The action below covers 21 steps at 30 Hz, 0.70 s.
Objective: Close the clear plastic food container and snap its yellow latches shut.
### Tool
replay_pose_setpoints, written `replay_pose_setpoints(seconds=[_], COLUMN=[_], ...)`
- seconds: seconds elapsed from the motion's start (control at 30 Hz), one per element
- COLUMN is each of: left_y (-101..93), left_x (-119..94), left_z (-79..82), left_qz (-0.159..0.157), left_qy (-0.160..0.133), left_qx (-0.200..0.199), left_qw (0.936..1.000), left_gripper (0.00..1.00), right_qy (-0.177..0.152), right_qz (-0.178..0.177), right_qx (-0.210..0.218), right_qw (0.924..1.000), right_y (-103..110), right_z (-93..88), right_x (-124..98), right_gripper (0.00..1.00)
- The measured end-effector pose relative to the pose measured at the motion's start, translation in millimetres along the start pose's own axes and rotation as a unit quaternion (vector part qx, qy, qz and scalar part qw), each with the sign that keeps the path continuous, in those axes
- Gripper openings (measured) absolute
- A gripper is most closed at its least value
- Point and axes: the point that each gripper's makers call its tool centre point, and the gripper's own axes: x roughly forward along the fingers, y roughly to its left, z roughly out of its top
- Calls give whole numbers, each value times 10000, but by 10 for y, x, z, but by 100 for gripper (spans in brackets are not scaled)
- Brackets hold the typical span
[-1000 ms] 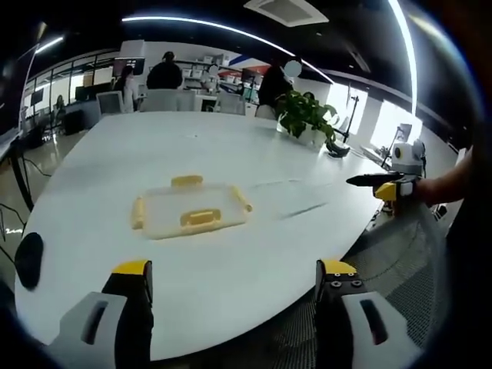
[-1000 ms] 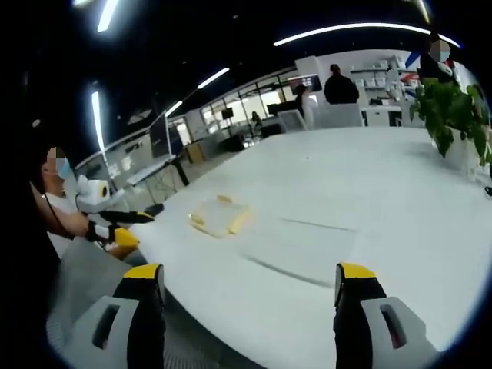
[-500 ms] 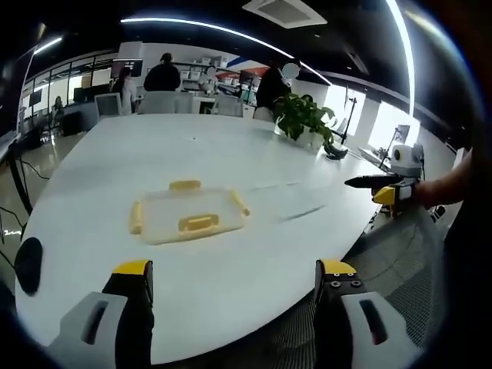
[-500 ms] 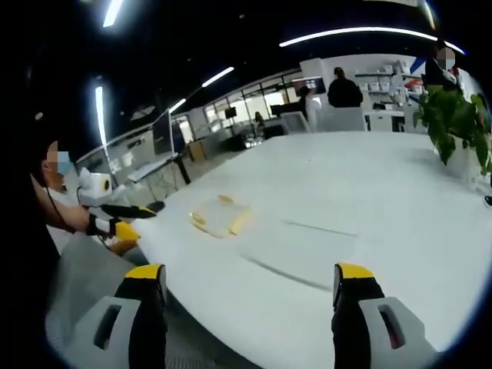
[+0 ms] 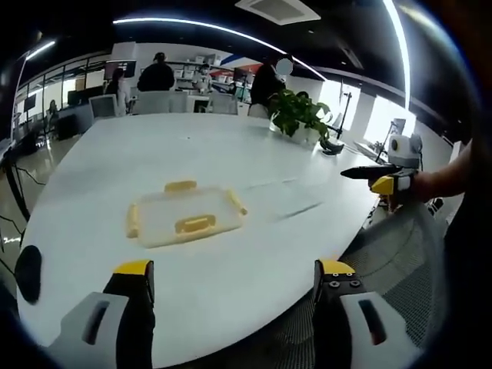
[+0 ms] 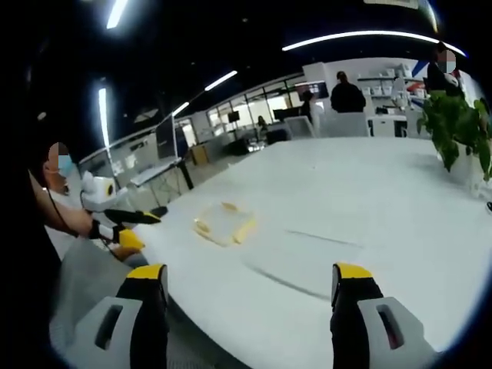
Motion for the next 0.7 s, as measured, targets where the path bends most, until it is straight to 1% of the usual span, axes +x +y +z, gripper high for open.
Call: replay_pose_setpoints(seconds=[0.13,0.5,0.7], left_y=[42,143,203], left_x=[-1,10,26], left_z=[39,98,121], left_qz=[-39,-180,-258], left_qy=[1,126,217], left_qx=[-54,104,258], left_qw=[10000,9997,9991], left_gripper=[86,85,84], right_qy=[-60,-24,-66], right_qz=[36,214,283], right_qx=[-25,-339,-358], right_qw=[10000,9992,9989], right_y=[19,141,189], right_z=[74,184,237], right_x=[32,156,221], right_gripper=[88,86,85])
